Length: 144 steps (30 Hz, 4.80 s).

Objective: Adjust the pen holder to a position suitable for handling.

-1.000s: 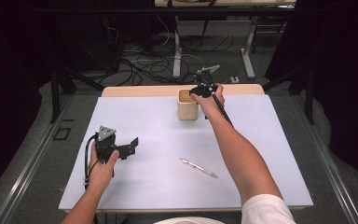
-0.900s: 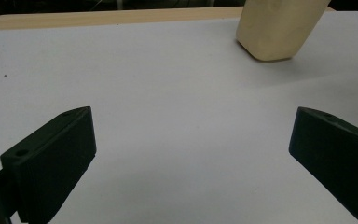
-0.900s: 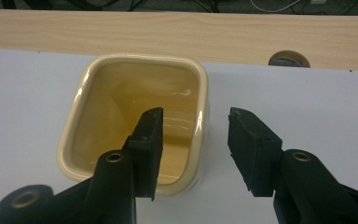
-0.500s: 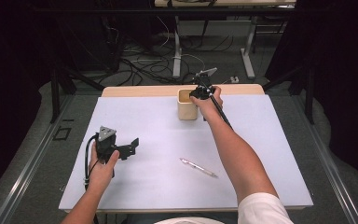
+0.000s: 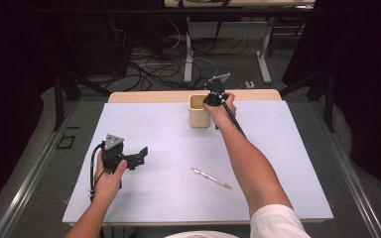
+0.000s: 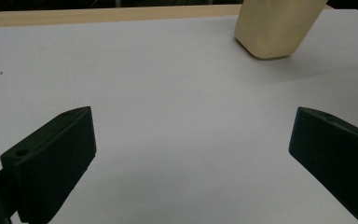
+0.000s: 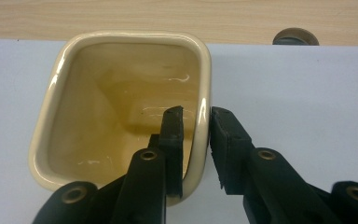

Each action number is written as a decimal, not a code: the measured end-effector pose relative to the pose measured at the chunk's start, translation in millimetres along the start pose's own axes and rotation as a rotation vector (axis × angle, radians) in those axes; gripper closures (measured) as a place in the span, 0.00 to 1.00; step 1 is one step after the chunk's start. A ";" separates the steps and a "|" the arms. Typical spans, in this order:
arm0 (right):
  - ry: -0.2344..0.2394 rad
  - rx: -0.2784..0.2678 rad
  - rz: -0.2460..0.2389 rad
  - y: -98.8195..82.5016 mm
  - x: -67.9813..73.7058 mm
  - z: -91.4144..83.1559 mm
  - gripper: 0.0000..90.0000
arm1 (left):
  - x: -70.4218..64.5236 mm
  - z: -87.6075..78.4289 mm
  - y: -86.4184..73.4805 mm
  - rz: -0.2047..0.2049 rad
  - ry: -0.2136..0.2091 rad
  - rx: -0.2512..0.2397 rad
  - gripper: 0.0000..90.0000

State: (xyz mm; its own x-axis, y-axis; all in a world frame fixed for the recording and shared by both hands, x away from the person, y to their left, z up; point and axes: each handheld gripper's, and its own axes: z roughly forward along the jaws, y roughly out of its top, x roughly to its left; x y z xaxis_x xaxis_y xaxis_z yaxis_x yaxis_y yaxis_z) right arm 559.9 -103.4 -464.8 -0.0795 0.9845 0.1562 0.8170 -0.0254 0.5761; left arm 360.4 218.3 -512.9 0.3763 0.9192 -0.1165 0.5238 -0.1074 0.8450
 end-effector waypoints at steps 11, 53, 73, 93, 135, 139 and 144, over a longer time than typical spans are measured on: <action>-0.021 -0.005 0.001 0.3 -0.8 -2.8 0.91 | 0.0 0.0 0.0 0.001 -0.001 0.002 0.00; -0.087 0.068 -0.024 -27.0 0.6 -40.9 0.93 | -2.6 0.5 0.8 -0.004 0.006 -0.003 0.00; -0.022 0.119 -0.027 -48.6 11.6 -49.4 0.91 | -3.8 1.1 0.9 0.003 0.009 0.002 0.00; 0.058 0.280 0.095 -44.9 -0.6 -53.1 0.87 | -5.5 2.4 0.7 0.015 0.006 0.010 0.00; 0.256 -0.018 -0.341 -80.9 -23.0 -104.3 0.22 | -7.1 4.6 -1.7 0.030 0.006 0.027 0.00; 0.250 -0.044 -0.379 -89.8 -28.6 -107.0 0.19 | -7.7 4.4 -1.6 0.031 -0.002 0.027 0.00; 0.254 -0.087 -0.421 -102.4 -36.9 -110.7 0.23 | -10.0 4.8 -2.0 0.059 -0.024 0.040 0.00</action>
State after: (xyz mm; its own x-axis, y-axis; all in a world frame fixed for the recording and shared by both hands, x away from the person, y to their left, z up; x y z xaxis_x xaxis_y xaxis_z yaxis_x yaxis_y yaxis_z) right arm 415.9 -156.4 -440.7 -0.5377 0.8394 0.0795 0.6342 0.3406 0.6941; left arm 359.3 207.5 -516.0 0.4257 0.9013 -0.0803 0.5303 -0.1765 0.8292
